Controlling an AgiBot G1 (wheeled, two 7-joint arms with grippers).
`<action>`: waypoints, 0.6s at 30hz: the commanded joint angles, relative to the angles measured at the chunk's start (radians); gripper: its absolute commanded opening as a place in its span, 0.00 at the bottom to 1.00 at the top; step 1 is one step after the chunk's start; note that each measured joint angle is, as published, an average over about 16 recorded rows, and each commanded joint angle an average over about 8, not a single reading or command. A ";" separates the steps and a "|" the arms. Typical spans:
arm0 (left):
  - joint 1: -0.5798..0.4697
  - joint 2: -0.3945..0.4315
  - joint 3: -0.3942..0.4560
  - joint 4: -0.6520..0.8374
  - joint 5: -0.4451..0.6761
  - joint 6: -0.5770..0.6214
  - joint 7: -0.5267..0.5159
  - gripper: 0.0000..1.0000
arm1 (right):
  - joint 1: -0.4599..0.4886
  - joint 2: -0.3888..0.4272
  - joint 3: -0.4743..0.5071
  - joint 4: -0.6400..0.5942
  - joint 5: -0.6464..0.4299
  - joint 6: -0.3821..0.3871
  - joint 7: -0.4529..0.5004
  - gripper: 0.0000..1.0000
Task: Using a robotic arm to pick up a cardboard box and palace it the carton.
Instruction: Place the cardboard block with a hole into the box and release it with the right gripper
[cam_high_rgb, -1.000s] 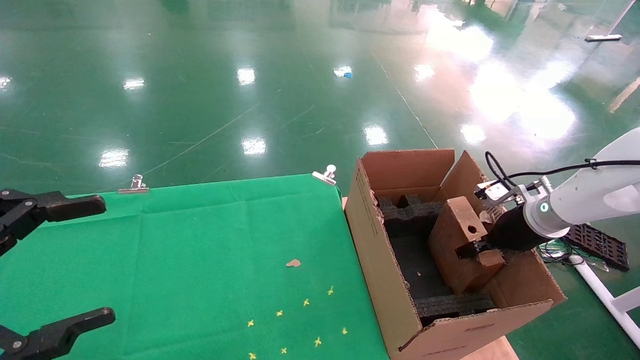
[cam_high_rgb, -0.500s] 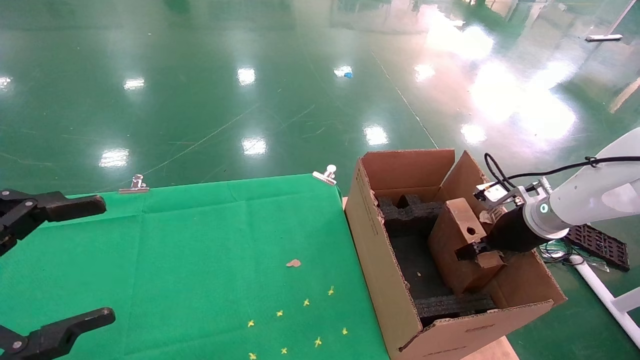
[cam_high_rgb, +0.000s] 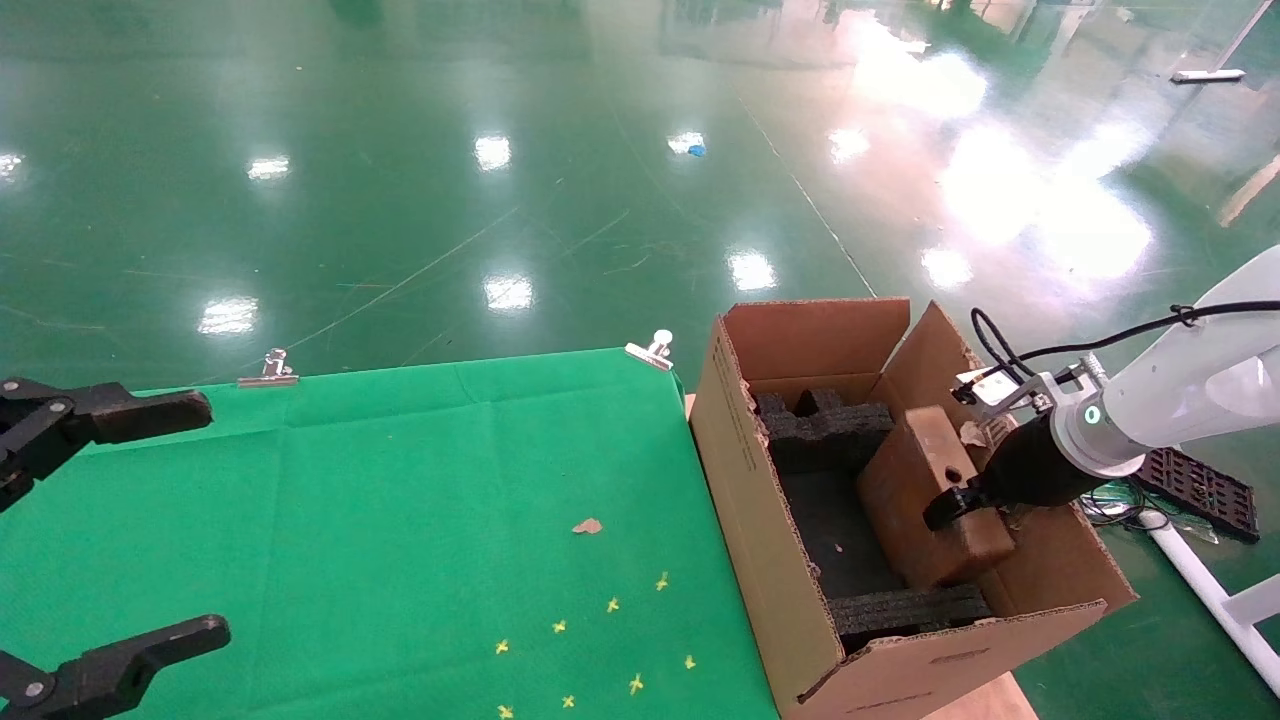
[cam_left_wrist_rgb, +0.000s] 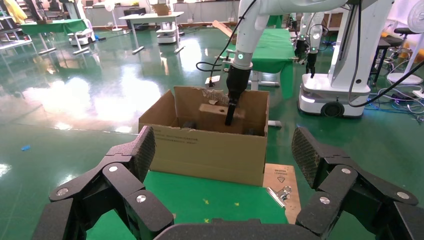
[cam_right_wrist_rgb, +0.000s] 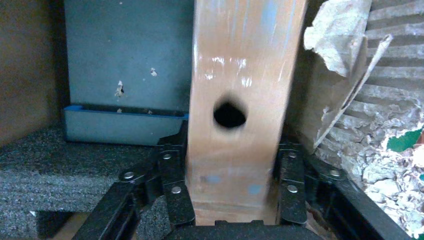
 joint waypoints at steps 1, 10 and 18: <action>0.000 0.000 0.000 0.000 0.000 0.000 0.000 1.00 | 0.000 -0.003 0.000 -0.009 -0.001 -0.003 -0.003 1.00; 0.000 0.000 0.001 0.000 0.000 0.000 0.000 1.00 | 0.068 -0.001 0.015 -0.014 0.016 -0.023 -0.045 1.00; 0.000 0.000 0.001 0.000 -0.001 0.000 0.001 1.00 | 0.273 0.022 0.033 0.021 0.021 -0.070 -0.120 1.00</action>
